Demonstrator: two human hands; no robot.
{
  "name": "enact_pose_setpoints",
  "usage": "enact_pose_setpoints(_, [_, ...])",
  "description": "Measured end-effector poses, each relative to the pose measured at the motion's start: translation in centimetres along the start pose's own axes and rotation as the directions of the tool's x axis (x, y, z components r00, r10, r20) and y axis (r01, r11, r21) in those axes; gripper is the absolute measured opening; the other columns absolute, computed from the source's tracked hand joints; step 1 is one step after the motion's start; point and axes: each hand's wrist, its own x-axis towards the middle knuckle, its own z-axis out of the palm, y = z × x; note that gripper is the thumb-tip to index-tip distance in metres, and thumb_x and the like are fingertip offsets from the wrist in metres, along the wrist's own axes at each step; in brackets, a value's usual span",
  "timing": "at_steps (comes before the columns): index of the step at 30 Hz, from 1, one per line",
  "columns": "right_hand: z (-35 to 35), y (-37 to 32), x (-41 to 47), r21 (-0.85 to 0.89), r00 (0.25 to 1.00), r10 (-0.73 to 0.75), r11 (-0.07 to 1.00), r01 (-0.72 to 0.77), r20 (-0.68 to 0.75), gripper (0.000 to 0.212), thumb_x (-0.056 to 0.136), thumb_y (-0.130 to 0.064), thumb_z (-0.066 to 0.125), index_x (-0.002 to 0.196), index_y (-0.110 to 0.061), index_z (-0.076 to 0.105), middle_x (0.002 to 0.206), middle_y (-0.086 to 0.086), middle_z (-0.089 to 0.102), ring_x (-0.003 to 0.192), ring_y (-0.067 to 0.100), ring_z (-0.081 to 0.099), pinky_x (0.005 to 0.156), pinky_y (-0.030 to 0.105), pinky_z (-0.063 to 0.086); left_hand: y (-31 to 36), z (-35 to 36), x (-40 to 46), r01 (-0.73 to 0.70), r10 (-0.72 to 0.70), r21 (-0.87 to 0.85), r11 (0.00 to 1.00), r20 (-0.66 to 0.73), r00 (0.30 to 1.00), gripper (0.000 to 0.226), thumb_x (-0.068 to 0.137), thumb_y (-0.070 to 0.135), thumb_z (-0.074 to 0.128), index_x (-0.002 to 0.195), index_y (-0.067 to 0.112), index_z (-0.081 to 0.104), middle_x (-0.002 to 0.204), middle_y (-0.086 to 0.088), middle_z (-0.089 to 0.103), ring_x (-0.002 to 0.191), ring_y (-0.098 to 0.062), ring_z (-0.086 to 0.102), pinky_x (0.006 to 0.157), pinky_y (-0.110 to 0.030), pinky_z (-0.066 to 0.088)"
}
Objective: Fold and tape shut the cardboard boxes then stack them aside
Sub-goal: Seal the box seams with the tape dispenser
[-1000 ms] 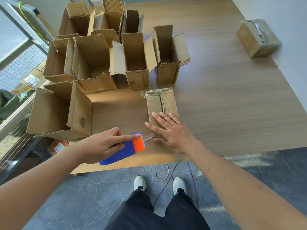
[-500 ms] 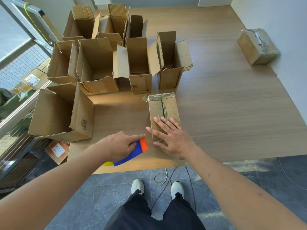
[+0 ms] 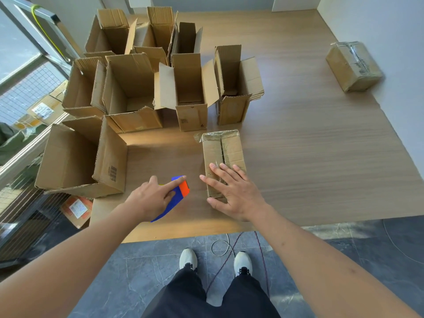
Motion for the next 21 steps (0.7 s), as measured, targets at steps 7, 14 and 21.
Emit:
enact_pose_setpoints(7, [0.0,-1.6,0.7,0.053,0.989,0.098,0.994,-0.092,-0.114,0.068,0.096,-0.066,0.037,0.159,-0.043,0.025,0.166,-0.008,0.032,0.153,0.020,0.028,0.127,0.047,0.014,1.2,4.4,1.1,0.050,-0.066,-0.101,0.994,-0.163,0.984,0.076,0.103,0.052,0.048,0.147,0.067,-0.012,0.098,-0.006,0.036,0.076,-0.028,0.051,0.073,-0.039,0.052])
enact_pose_setpoints(14, [3.1,-3.9,1.7,-0.006,0.894,0.218,0.971,-0.239,-0.393,0.069,0.086,-0.044,0.062,0.149,-0.020,0.050,0.151,0.000,0.053,0.141,0.027,0.048,0.119,0.059,0.030,1.7,5.9,1.6,0.073,-0.129,-0.201,0.977,-0.279,0.952,0.093,0.094,0.055,0.062,0.161,0.046,-0.002,0.104,-0.013,0.042,0.082,-0.030,0.049,0.072,-0.038,0.048])
enact_pose_setpoints(21, [5.0,-4.1,2.1,-0.160,0.866,0.194,0.942,-0.296,-0.461,0.069,0.088,-0.036,0.058,0.153,-0.016,0.045,0.152,0.002,0.051,0.143,0.028,0.046,0.120,0.059,0.027,1.3,5.3,0.3,0.111,-0.143,-0.110,0.988,-0.338,0.930,0.078,0.098,0.052,0.052,0.161,0.017,0.025,0.110,-0.018,0.050,0.090,-0.038,0.056,0.075,-0.042,0.046])
